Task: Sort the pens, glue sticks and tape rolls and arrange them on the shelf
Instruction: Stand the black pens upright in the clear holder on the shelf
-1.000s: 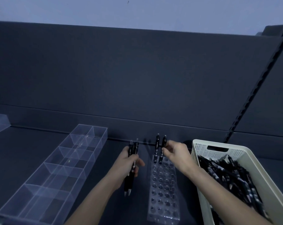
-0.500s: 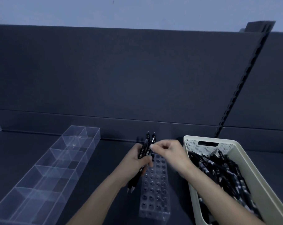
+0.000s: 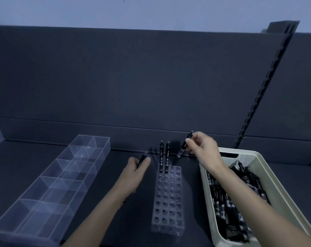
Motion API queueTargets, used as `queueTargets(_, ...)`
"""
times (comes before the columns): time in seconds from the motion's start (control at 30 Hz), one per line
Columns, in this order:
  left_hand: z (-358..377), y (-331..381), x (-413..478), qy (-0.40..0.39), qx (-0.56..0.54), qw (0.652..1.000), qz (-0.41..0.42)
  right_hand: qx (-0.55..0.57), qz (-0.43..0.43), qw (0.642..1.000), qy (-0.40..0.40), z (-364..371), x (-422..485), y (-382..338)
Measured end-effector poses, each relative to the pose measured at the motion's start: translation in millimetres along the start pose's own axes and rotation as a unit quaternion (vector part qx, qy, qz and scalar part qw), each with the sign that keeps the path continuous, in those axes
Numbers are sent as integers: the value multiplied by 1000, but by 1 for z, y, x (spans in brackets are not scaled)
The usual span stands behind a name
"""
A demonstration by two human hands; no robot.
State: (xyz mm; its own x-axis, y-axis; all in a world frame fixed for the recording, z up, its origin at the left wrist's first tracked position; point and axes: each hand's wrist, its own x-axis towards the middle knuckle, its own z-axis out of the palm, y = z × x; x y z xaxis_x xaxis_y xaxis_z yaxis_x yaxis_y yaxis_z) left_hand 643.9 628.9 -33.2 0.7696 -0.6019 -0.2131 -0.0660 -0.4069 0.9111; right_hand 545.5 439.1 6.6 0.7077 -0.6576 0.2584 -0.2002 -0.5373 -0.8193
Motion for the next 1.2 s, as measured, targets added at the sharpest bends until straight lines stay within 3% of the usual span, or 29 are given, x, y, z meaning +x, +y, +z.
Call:
queueTargets(0.1,-1,-1,-1,-6,-47,999,-17,-88,-32,995,-42,11,1,3)
queueTargets(0.2,-3,-1,-3,-2,-62,998,24,-145,-43,985,-79,20,1,6)
queueTargets(0.4,-3,-6,-5,-9,-89,994,70,-164,-19,982,-90,26,-1,8)
queueTargets(0.67,-1,-4,0,-10,-201,978,50,-202,-45,972,-108,34,-9,7)
queueTargets(0.9,7,7,-3,-7,-173,981,89,-155,-12,984,-87,23,-13,11)
queueTargets(1.0,12,16,-6,-19,-193,975,112,-67,-10,997,-44,10,-20,2)
queueTargets(1.1,20,26,-9,-39,-205,970,126,51,-3,993,-107,4,-29,-17)
queueTargets(1.2,30,35,-9,-51,-201,970,123,58,-9,988,-146,5,-32,-23)
